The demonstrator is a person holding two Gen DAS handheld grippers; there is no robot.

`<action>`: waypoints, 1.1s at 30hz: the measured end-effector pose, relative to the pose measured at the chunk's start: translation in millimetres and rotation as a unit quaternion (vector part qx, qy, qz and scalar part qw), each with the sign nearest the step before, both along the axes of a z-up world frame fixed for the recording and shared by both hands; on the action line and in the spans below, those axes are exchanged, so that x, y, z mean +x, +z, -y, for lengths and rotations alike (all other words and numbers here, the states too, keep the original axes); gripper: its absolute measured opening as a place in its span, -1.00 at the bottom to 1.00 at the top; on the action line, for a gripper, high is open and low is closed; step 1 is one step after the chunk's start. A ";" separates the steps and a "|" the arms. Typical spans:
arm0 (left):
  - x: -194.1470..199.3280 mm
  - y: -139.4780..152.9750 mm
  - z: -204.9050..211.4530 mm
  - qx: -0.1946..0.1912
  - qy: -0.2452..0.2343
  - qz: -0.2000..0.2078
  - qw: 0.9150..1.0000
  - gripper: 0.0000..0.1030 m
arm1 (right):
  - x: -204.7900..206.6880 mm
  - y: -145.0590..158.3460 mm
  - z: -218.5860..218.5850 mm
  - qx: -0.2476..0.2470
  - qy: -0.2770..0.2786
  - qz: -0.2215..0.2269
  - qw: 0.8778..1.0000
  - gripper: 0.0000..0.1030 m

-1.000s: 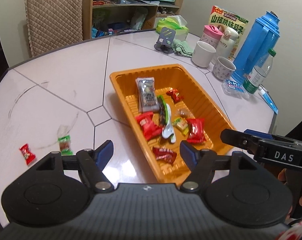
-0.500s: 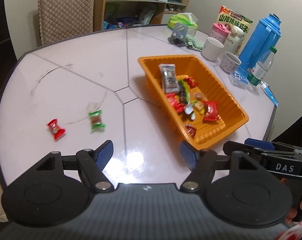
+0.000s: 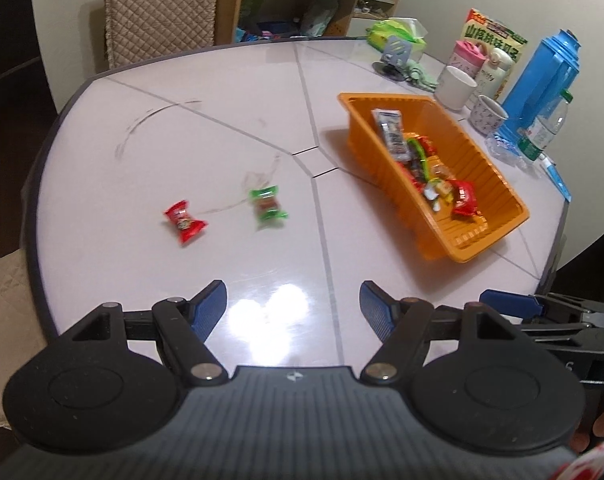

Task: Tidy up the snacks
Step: 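Move both open grippers back from the tray to the last two candies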

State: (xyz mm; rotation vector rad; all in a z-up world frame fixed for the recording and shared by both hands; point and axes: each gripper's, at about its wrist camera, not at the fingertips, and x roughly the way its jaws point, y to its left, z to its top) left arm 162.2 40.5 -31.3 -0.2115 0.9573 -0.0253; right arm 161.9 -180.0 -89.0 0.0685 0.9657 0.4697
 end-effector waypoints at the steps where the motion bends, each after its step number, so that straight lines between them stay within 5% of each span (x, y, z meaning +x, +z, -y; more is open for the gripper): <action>1: -0.8 -1.5 -3.4 0.000 0.001 -0.002 1.000 0.37 | -0.6 -1.8 -4.4 -0.002 0.001 0.000 1.000 0.55; 16: -5.4 -20.0 -56.4 0.023 0.046 -0.011 0.999 0.37 | 14.1 -24.6 -64.2 -0.015 0.019 0.013 1.000 0.55; 33: 29.1 -43.3 -66.7 0.038 0.073 -0.014 0.996 0.36 | 53.4 -40.8 -92.4 -0.030 0.036 0.023 0.999 0.55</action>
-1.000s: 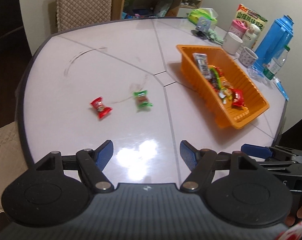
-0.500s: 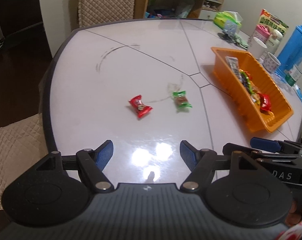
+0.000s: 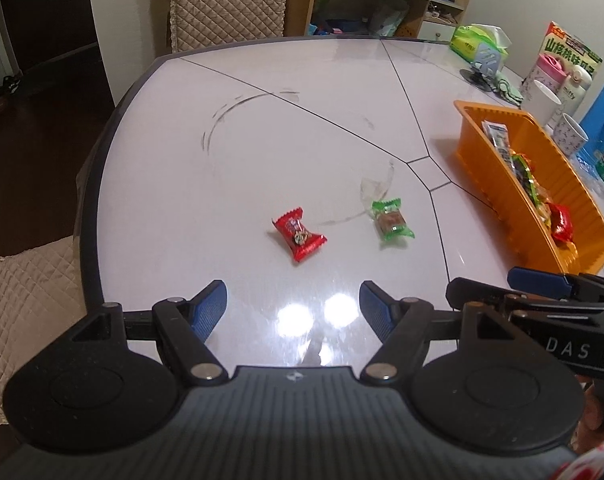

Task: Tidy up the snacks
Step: 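Move both open grippers back from the tray to the last two candies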

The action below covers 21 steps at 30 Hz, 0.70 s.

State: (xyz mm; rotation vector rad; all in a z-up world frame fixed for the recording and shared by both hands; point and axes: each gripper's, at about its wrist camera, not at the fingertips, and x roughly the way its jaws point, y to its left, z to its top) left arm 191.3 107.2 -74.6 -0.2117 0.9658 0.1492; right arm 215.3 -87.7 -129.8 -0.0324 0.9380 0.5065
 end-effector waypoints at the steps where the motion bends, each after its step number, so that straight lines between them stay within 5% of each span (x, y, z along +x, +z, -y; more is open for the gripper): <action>1: 3.2 -1.0 -0.4 0.000 0.001 0.001 1.000 0.36 | 2.8 -1.0 -0.4 -0.001 0.000 -0.001 1.000 0.55; 21: 60.9 -30.1 -7.8 0.003 0.021 -0.007 1.000 0.27 | 48.5 -15.8 -4.7 0.002 -0.014 -0.016 1.000 0.55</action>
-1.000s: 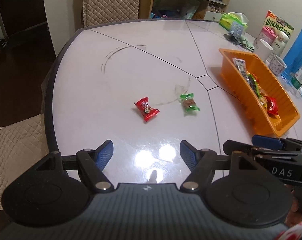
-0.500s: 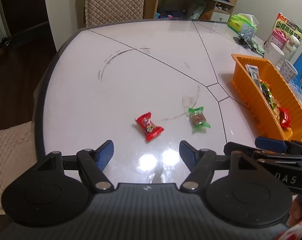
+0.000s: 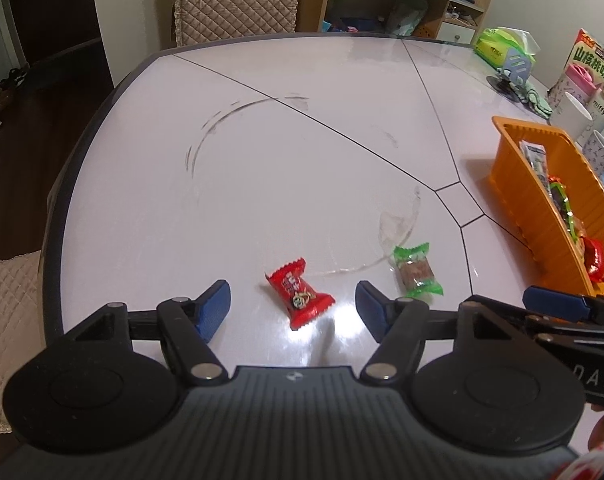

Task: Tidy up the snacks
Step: 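Move both open grippers back from the tray to the last two candies, then lower the left gripper onto the red candy packet and close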

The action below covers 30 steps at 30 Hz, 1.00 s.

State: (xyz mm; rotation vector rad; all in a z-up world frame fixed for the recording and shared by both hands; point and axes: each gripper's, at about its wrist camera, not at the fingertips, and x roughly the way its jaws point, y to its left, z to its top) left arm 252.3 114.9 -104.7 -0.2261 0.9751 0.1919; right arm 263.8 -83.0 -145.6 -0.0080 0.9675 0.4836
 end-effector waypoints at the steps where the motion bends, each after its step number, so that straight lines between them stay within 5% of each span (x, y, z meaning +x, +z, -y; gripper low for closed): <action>1: 1.8 -1.5 0.4 0.002 -0.001 0.000 1.000 0.23 | 1.9 -0.9 -0.2 0.000 0.000 -0.001 1.000 0.55; 19: 10.6 -16.2 -5.1 -0.006 -0.003 -0.022 1.000 -0.50 | 16.4 -5.5 -7.2 -0.003 0.003 -0.006 1.000 0.55; 30: 4.3 -12.0 -18.4 0.003 -0.002 -0.015 1.000 -0.68 | 18.3 -10.6 -16.9 -0.011 0.021 -0.001 1.000 0.54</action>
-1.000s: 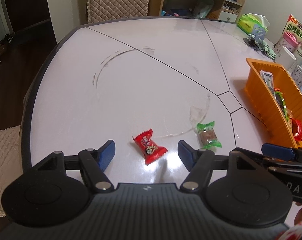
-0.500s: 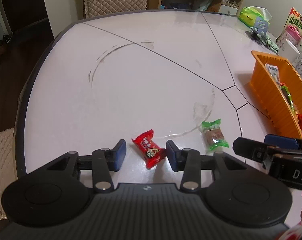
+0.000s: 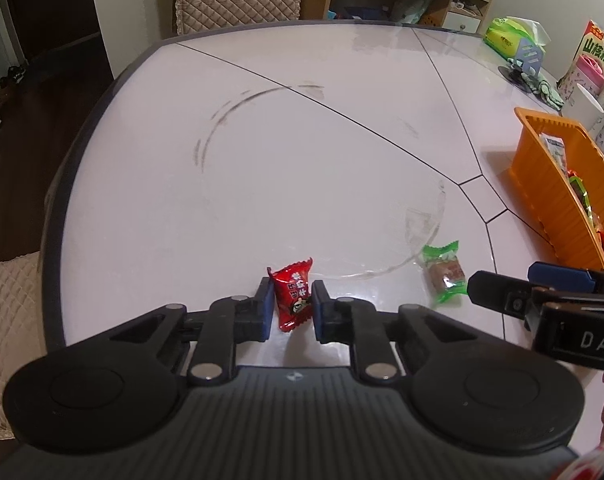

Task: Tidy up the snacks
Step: 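Lower the left gripper onto the red candy packet and close, then lower the right gripper onto the green-wrapped candy and close, then carry the red packet in the left gripper while the right carries the green candy to the tray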

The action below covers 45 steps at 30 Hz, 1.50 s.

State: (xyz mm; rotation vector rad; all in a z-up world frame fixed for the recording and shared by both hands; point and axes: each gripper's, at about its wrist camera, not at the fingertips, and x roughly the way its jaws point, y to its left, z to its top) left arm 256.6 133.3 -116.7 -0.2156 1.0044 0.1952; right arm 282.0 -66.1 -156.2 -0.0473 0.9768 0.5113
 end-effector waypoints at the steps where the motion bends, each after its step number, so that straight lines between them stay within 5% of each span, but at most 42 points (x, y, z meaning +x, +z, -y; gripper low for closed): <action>1: -1.1 0.7 -2.1 0.001 0.001 0.001 1.000 -0.70 | 0.1 -1.3 -2.5 0.000 0.004 0.002 1.000 0.54; 3: -2.8 1.8 -6.4 0.002 0.005 0.000 1.000 -0.70 | -0.2 -3.8 -7.5 -0.001 0.017 0.008 1.000 0.53; 6: -5.9 2.8 -12.4 0.003 0.010 0.000 1.000 -0.70 | 0.2 -9.6 -18.0 -0.005 0.040 0.017 0.999 0.19; 18: -18.3 10.7 -24.0 0.000 0.027 0.007 1.000 -0.70 | -0.2 -27.8 -41.9 -0.049 0.081 0.039 0.995 -0.57; 32: -32.3 41.5 1.3 -0.012 -0.001 0.030 0.999 -0.70 | -16.2 8.5 -10.6 0.006 0.062 0.037 0.997 -0.57; 45: -29.6 76.5 77.6 -0.024 -0.088 0.063 0.994 -0.70 | -51.7 54.3 70.0 0.036 -0.011 0.054 0.998 -0.57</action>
